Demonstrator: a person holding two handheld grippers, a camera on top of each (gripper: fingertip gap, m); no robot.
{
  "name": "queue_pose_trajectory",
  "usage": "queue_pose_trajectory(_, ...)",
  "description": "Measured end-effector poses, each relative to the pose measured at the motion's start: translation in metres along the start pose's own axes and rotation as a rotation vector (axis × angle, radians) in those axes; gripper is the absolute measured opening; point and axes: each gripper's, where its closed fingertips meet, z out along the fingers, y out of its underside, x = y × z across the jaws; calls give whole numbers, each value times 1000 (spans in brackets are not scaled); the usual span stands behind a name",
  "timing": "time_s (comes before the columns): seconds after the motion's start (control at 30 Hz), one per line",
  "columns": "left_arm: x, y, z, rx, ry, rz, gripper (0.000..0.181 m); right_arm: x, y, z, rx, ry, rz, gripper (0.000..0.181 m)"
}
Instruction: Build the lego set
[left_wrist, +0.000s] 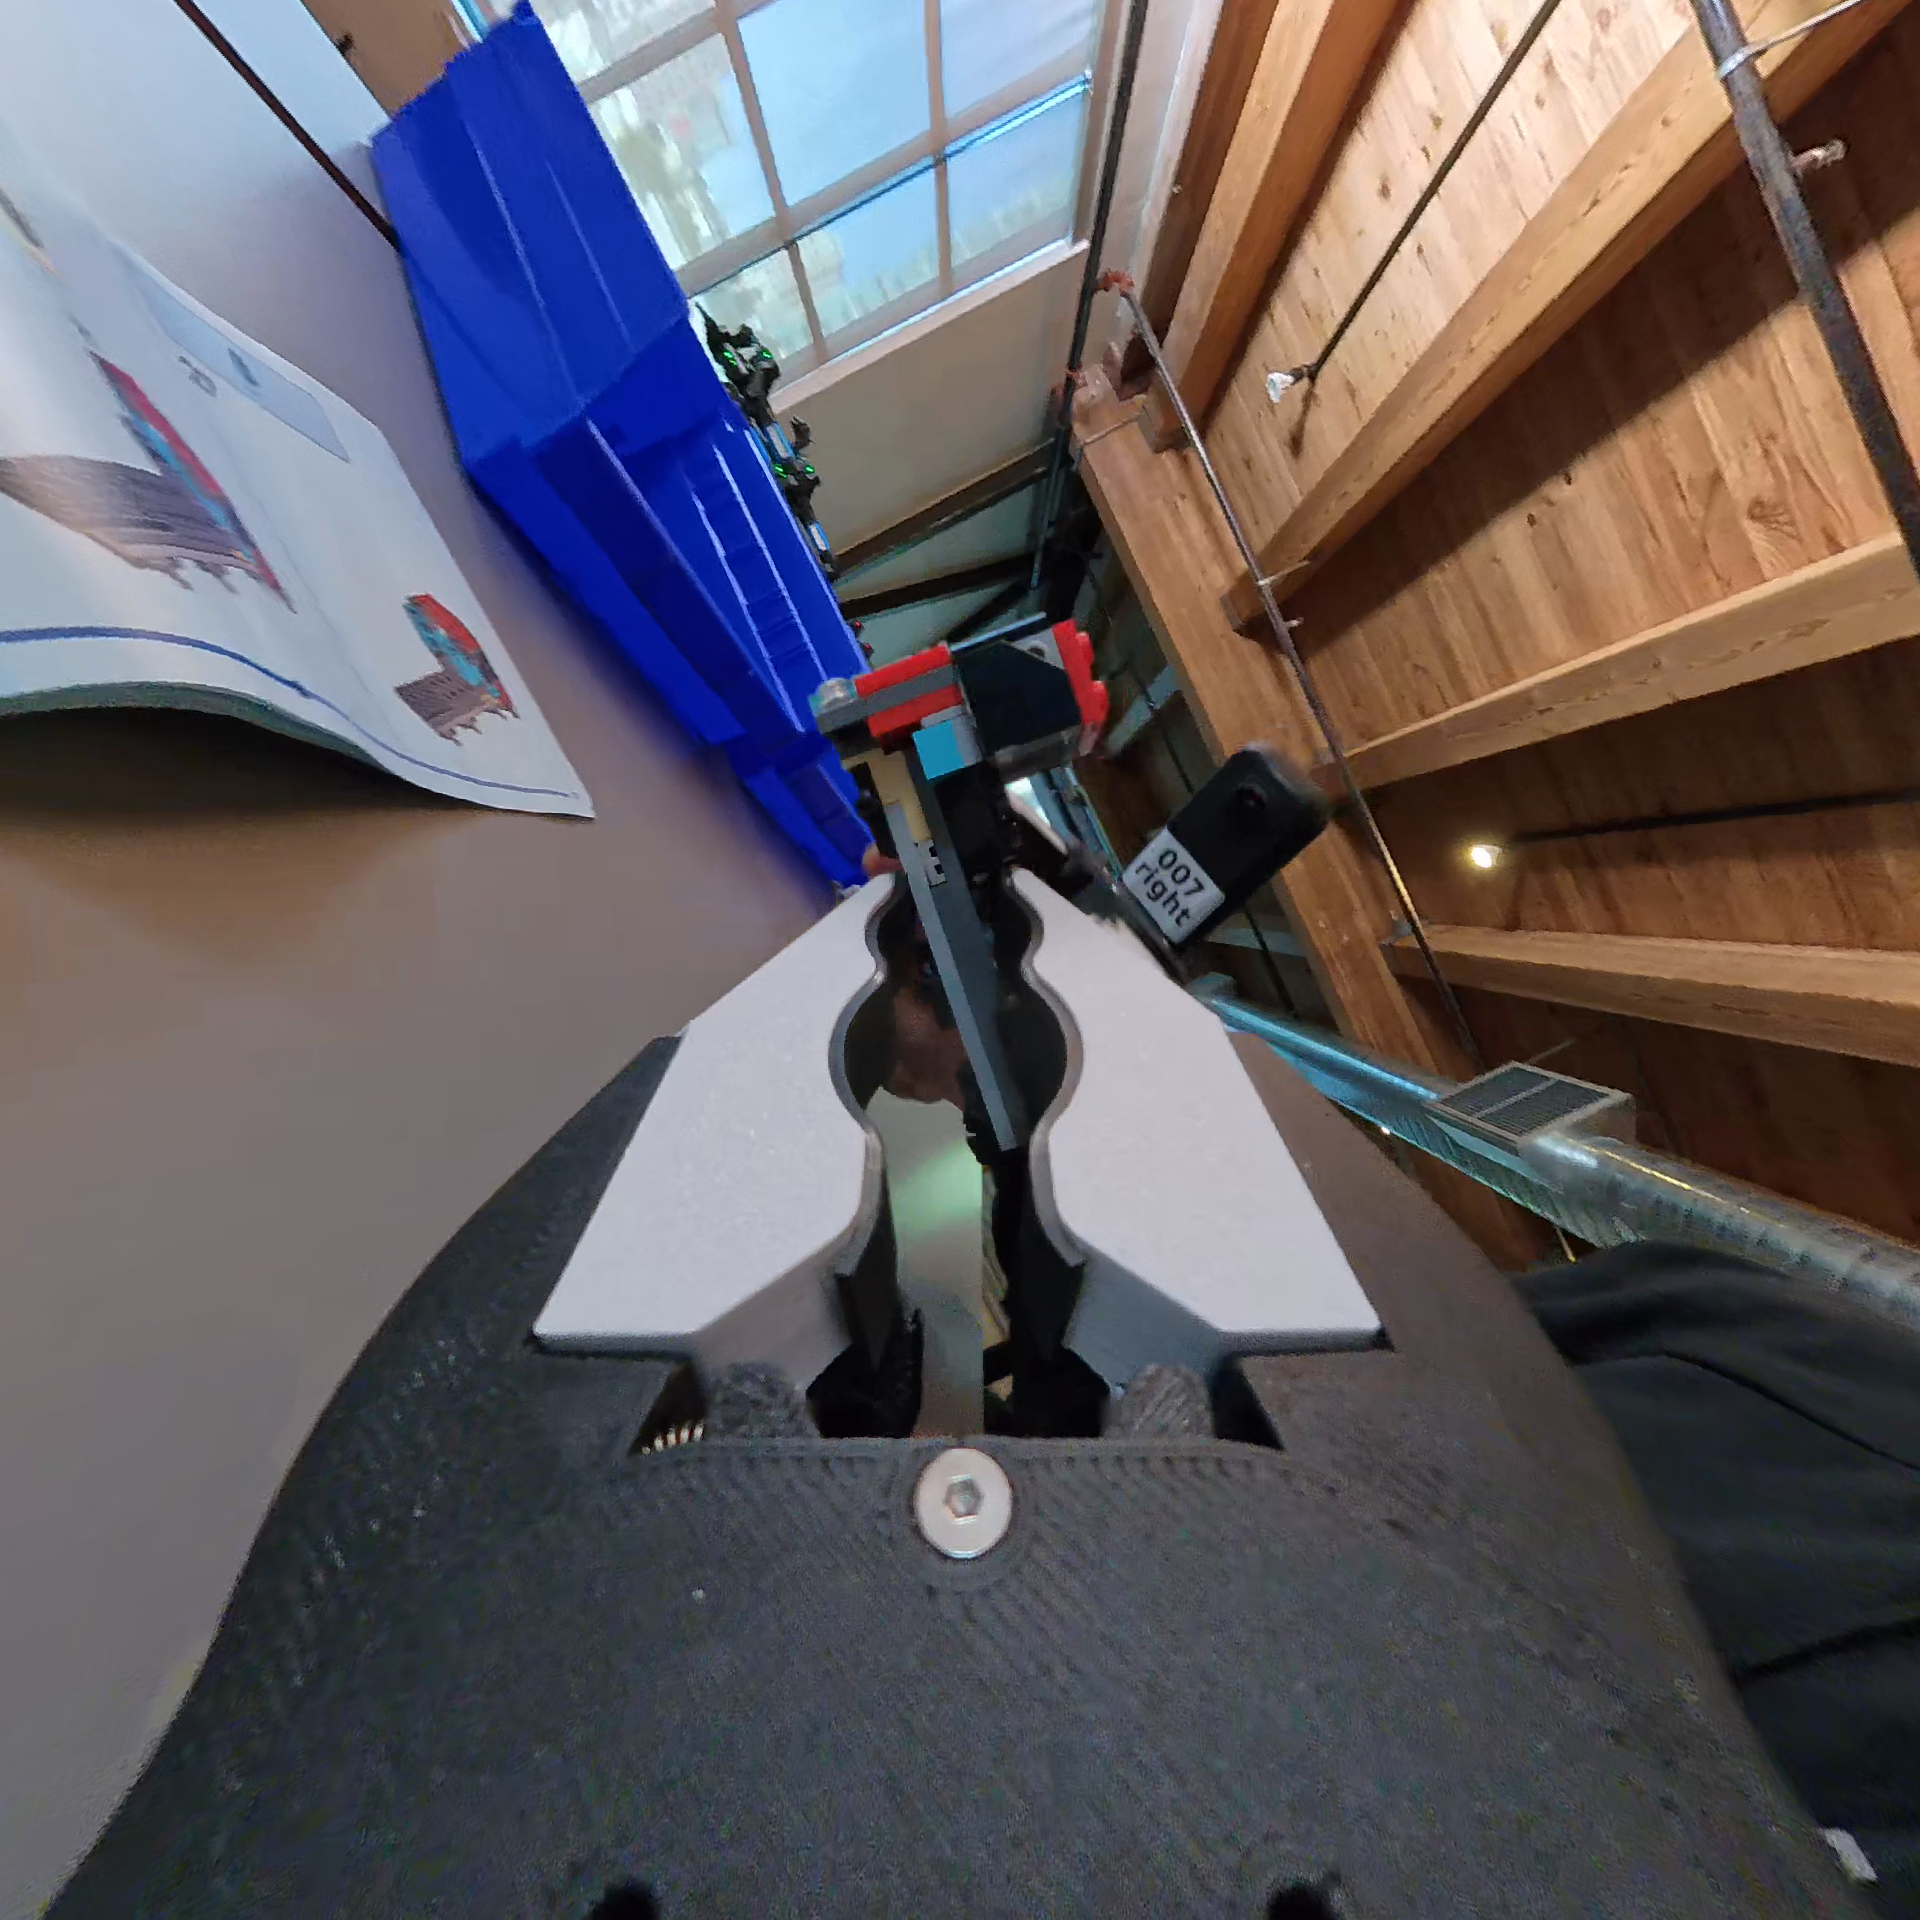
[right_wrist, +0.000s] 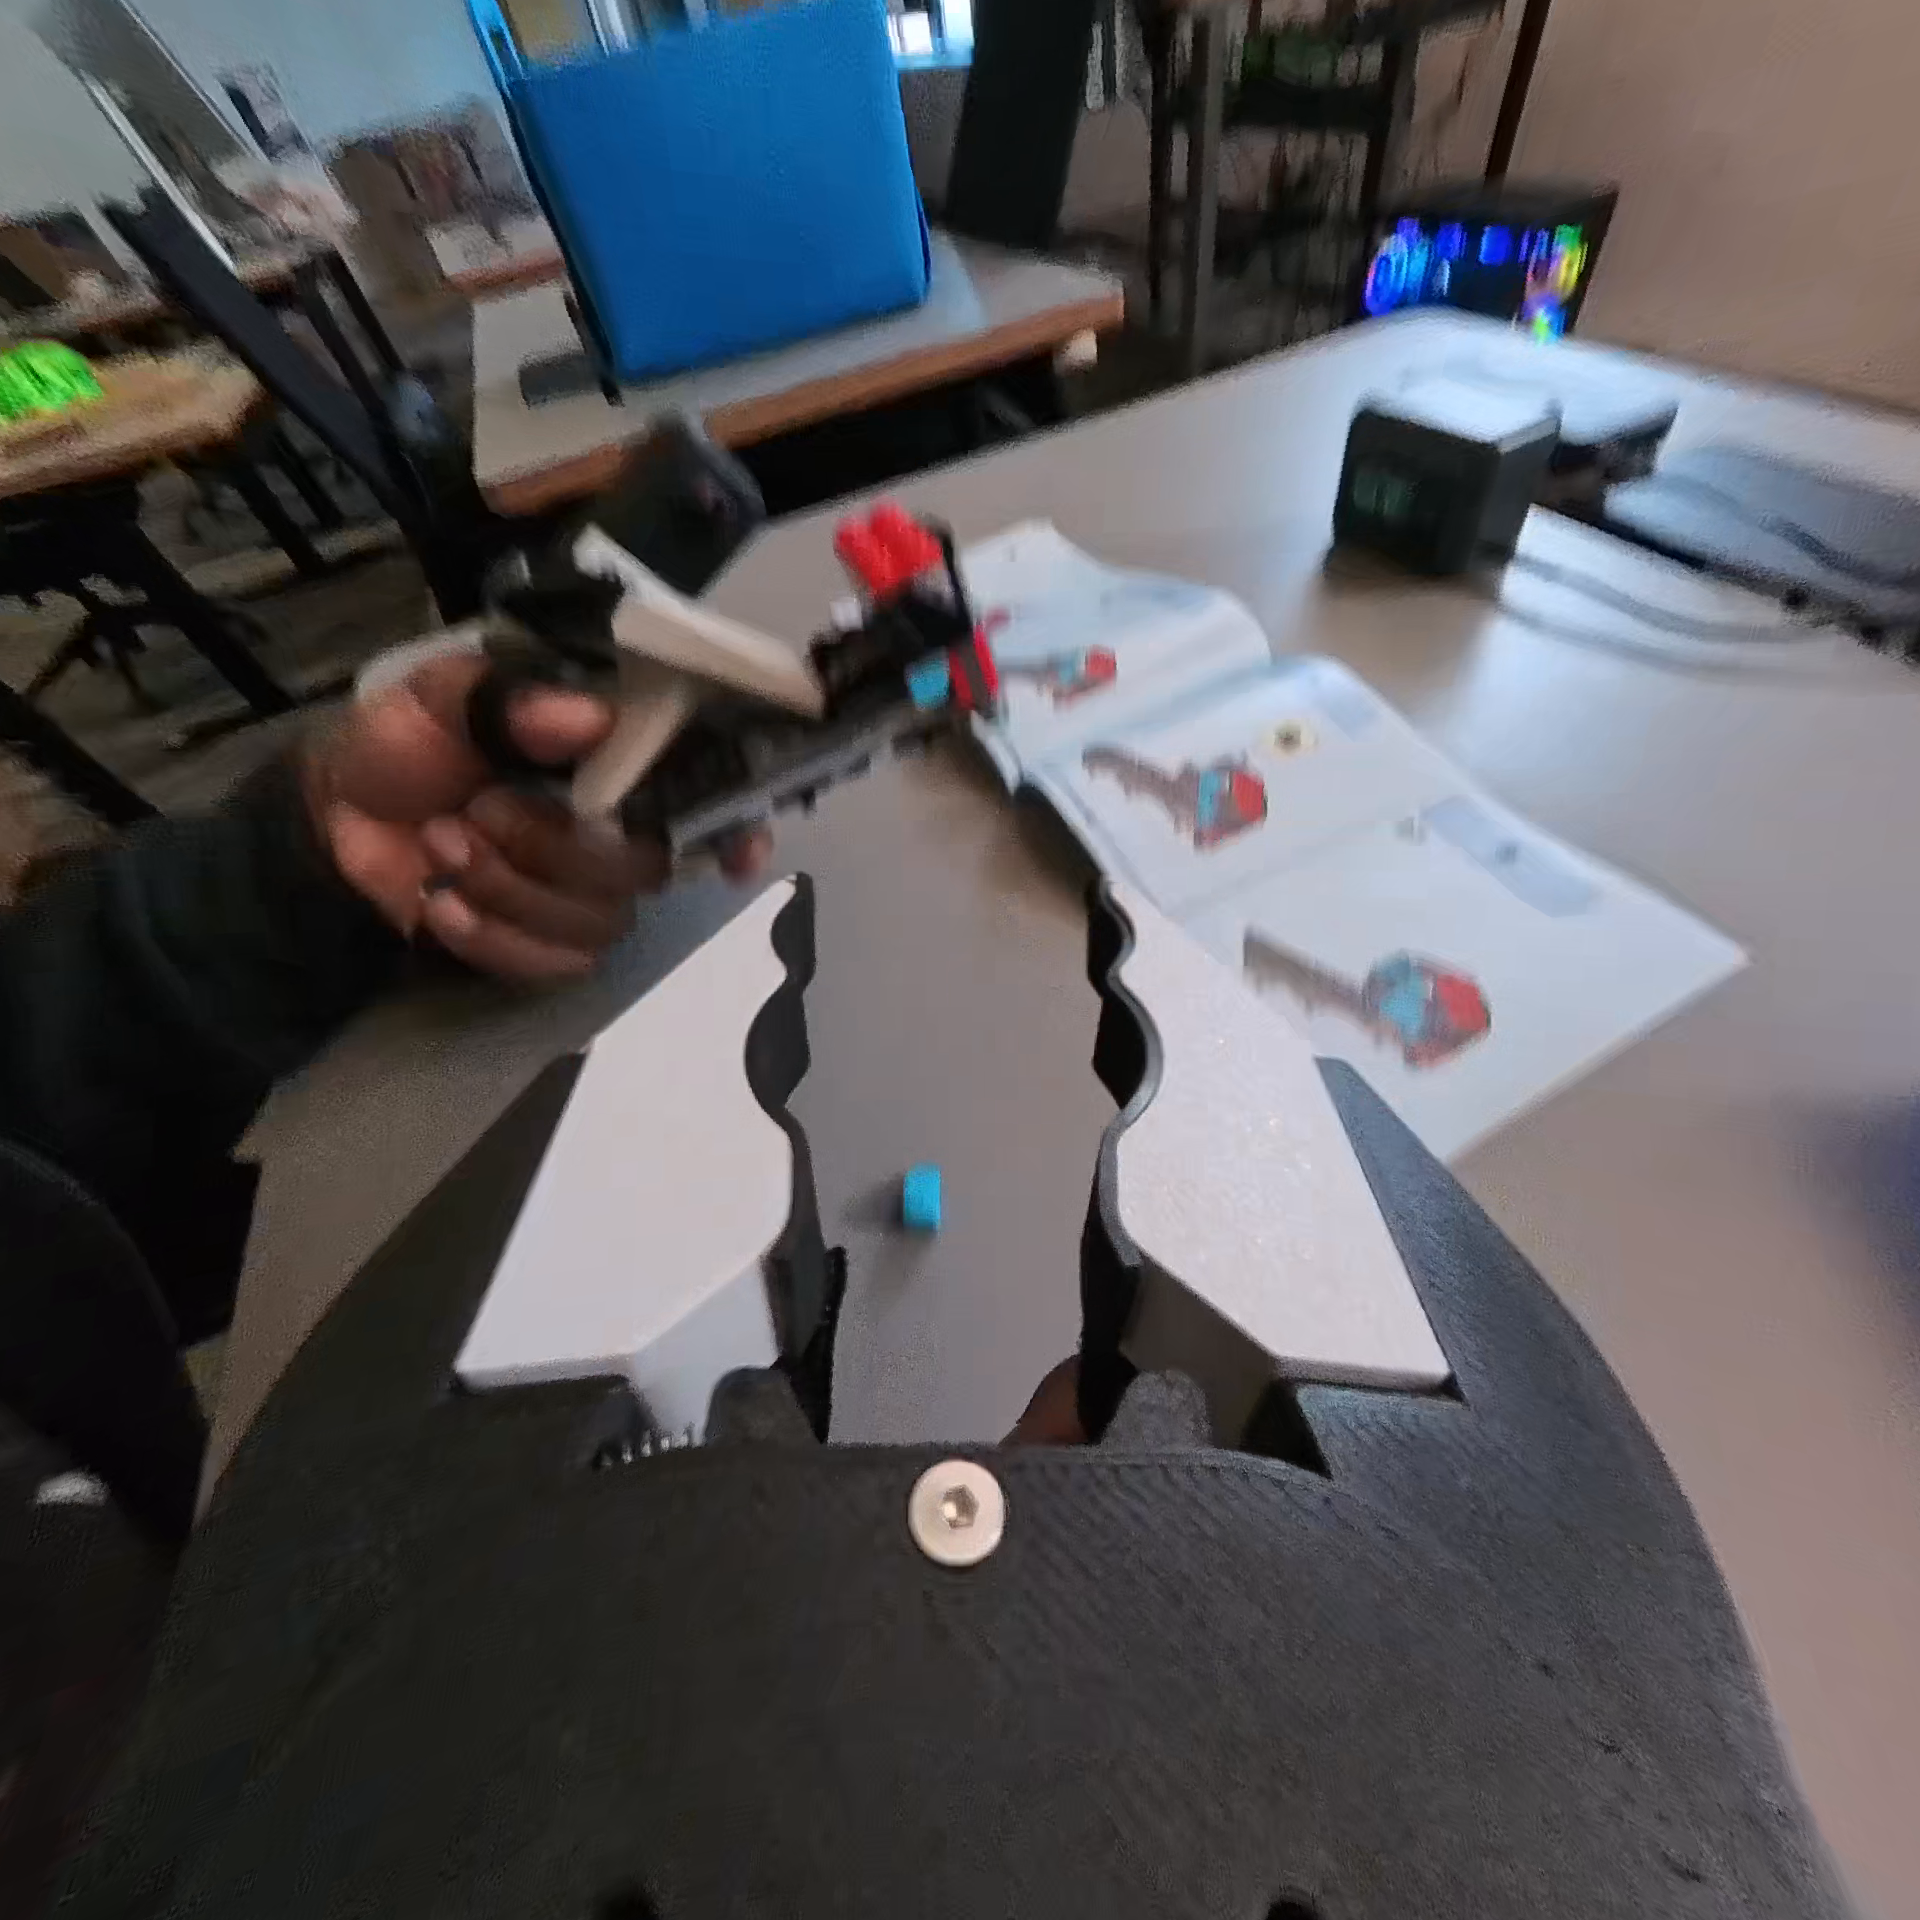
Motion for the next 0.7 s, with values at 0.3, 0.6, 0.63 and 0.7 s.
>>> queue_pose_trajectory(0.3, -17, 5, 3, -22, -115, -5, 14, -8, 91, -4, -433, 65, -206, 25)
queue_pose_trajectory(0.6, -18, 7, 4, -29, -127, -4, 15, -2, 91, 9, -460, 107, -269, 8)
queue_pose_trajectory(0.63, -18, 7, 4, -28, -124, -7, 15, 0, 87, 8, -446, 117, -279, 8)
queue_pose_trajectory(0.7, -17, 7, 4, -29, -120, -11, 14, 0, 71, 6, -399, 123, -303, 8)
